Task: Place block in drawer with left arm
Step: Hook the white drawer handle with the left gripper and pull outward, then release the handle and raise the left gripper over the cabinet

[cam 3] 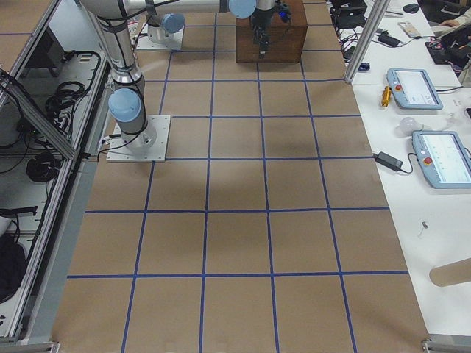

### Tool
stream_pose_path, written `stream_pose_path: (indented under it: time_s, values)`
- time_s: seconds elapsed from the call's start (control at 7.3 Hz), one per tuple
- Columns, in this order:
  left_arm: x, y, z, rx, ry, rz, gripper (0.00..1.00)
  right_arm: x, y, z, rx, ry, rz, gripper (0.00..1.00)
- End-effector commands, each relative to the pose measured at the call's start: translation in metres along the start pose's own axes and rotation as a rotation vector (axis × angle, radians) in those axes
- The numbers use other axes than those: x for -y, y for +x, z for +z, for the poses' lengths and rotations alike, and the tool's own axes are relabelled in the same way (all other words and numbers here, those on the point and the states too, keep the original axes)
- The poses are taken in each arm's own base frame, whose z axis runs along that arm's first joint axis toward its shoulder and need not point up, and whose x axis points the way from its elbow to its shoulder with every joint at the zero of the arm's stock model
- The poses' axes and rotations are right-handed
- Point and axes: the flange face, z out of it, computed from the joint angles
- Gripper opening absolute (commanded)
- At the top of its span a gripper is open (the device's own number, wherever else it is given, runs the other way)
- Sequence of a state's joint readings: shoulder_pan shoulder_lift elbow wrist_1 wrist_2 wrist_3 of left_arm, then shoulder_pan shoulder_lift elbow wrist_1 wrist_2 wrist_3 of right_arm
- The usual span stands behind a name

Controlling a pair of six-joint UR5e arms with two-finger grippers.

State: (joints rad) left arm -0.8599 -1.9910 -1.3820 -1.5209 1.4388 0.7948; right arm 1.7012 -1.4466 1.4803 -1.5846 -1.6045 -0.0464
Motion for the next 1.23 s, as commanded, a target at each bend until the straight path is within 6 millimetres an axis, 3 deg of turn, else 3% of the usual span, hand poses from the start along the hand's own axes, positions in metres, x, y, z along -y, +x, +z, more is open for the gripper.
stream_pose_path:
  time_s: [0.0, 0.14, 0.69, 0.82, 0.96, 1.1]
  values:
    - [-0.025, -0.012, -0.018, 0.061, -0.044, 0.001, 1.00, 0.000, 0.000, 0.000, 0.000, 0.000, 0.000, 1.00]
    - [-0.028, -0.010, -0.021, 0.071, -0.054, 0.052, 1.00, 0.000, 0.000, 0.000, 0.000, 0.000, -0.001, 1.00]
    - [-0.066, -0.029, -0.023, 0.099, -0.192, 0.627, 1.00, 0.000, 0.000, 0.000, 0.000, 0.000, 0.000, 1.00]
    - [-0.062, -0.016, -0.032, 0.132, -0.173, 0.518, 1.00, 0.000, 0.000, 0.000, 0.000, 0.000, -0.001, 1.00]
    - [-0.055, 0.018, -0.054, 0.180, -0.148, 0.412, 1.00, 0.000, 0.000, 0.000, 0.000, 0.000, 0.000, 1.00]
    - [-0.041, 0.079, -0.071, 0.213, -0.146, 0.452, 1.00, 0.000, 0.000, 0.000, 0.000, 0.000, 0.000, 1.00]
